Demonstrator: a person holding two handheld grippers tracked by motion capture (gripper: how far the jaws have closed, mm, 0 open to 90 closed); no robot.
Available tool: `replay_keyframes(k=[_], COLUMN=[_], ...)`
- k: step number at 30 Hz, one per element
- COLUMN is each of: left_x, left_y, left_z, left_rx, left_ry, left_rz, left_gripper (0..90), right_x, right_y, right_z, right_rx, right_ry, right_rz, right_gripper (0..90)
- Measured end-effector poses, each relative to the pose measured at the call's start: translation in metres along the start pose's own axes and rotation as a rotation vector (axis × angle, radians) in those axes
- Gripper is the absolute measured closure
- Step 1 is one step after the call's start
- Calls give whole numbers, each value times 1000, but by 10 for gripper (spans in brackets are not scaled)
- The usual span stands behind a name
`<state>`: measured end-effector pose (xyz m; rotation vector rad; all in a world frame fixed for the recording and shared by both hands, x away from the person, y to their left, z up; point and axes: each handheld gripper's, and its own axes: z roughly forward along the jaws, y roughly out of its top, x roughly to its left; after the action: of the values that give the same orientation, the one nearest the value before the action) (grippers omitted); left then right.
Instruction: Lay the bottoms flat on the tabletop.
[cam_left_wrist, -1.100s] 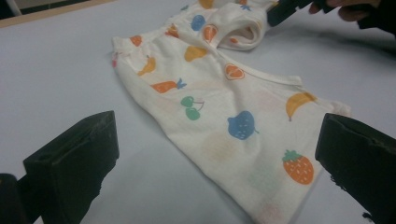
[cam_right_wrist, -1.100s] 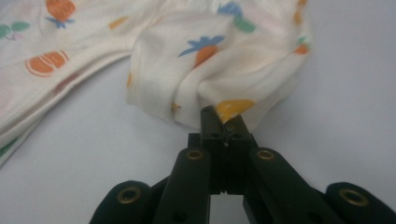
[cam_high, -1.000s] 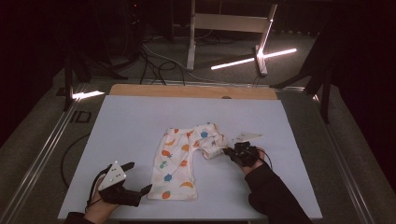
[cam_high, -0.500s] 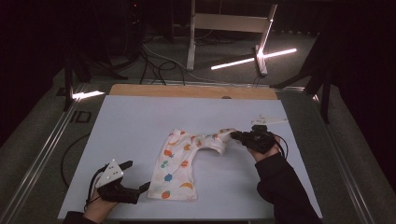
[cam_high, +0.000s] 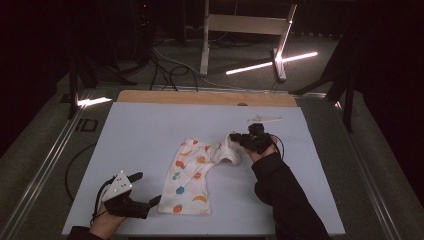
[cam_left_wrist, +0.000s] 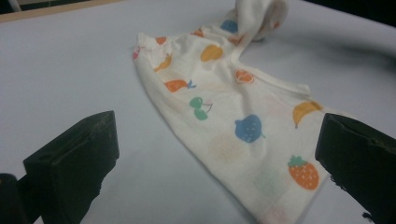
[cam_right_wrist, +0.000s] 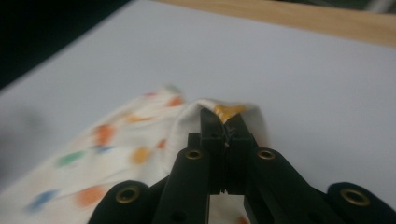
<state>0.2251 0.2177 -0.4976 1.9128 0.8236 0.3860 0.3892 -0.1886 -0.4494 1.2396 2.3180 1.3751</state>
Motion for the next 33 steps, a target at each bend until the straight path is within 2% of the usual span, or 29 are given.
replay_keyframes(k=[2, 7, 11, 12, 13, 15, 16, 19, 22, 26, 28, 30, 31, 32, 33], left_x=[0, 2, 2, 2, 2, 1, 1, 2, 1, -1, -1, -1, -1, -1, -1], left_y=[0, 0, 0, 0, 0, -1, -1, 0, 0, 0, 1, 1, 1, 1, 1], left_z=[0, 0, 0, 0, 0, 1, 0, 0, 0, 1, 1, 2, 2, 1, 1], left_rx=[-2, -2, 1, 0, 0, 6, 5, -1, 1, 7, 5, 6, 10, 9, 7], left_ry=[1, 4, 8, 9, 9, 8, 8, 13, 12, 8, 8, 8, 6, 7, 9], left_rz=[-4, -5, -4, -3, -3, -2, -1, -5, -1, 7, 7, 10, 12, 14, 14], left_gripper=[3, 4, 4, 4, 4, 3, 4, 4, 4, 3, 4, 4, 4, 4, 4], right_x=[-7, -24, -36, -39, -39, -43, -43, -38, -25, -9, -4, -4, -2, 0, 2], right_y=[2, 0, -4, -6, -6, -11, -13, -18, -27, -47, -57, -63, -66, -68, -69], right_z=[4, 13, 21, 22, 22, 20, 18, 5, -8, -16, -14, -12, -11, -9, -7], right_rx=[-10, 20, 64, 81, 81, 91, 90, 54, 37, 78, 128, 150, 157, 167, 173], right_ry=[-69, -164, -220, -249, -249, -274, -278, -264, -220, -173, -171, -148, -128, -129, -129], right_rz=[3, 14, 14, 8, 8, 2, 6, -1, -13, -51, -84, -70, -58, -72, -82], right_gripper=[896, 891, 765, 731, 731, 638, 637, 615, 625, 661, 668, 666, 645, 588, 578])
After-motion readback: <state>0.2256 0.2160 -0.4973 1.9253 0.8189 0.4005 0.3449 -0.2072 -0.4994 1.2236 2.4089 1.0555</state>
